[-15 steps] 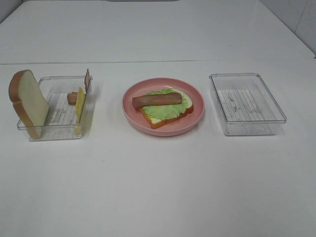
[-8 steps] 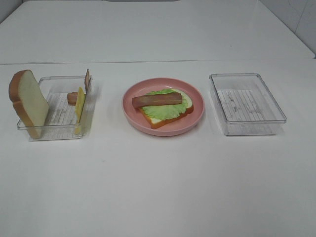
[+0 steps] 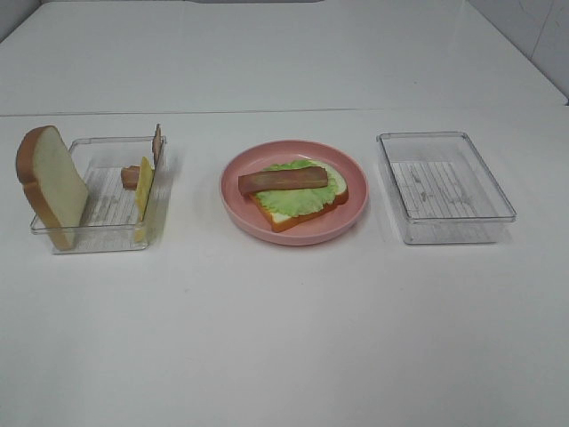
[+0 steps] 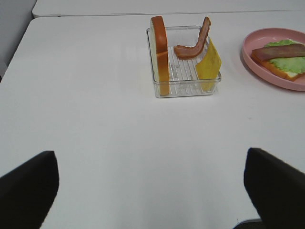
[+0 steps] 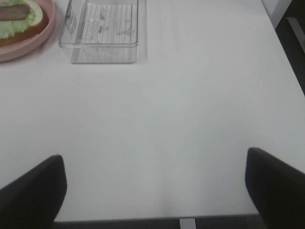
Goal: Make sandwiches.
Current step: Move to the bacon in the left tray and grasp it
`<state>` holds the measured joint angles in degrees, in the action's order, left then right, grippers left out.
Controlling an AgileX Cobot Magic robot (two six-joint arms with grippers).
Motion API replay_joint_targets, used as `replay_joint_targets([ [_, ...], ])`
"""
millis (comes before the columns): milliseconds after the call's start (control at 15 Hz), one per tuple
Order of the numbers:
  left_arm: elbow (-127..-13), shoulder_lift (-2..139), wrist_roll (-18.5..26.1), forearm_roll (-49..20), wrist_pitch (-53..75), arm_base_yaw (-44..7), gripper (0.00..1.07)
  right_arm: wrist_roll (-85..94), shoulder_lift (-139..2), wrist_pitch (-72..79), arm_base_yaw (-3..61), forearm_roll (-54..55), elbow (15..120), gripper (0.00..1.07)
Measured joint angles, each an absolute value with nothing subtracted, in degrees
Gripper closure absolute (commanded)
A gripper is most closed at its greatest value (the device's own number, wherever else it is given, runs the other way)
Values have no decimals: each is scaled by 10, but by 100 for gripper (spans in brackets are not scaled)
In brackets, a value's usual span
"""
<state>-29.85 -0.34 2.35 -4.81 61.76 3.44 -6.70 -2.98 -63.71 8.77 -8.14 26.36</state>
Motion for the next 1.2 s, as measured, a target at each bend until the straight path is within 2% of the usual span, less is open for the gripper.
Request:
replay_joint_targets([
  [200,-299,-3,23,-48,618,34,6,-51,2,-637,41,-66,262,9],
  [1200,-299,-3,23,-48,618,34,6,-50,2,-638,40,-65,262,9],
])
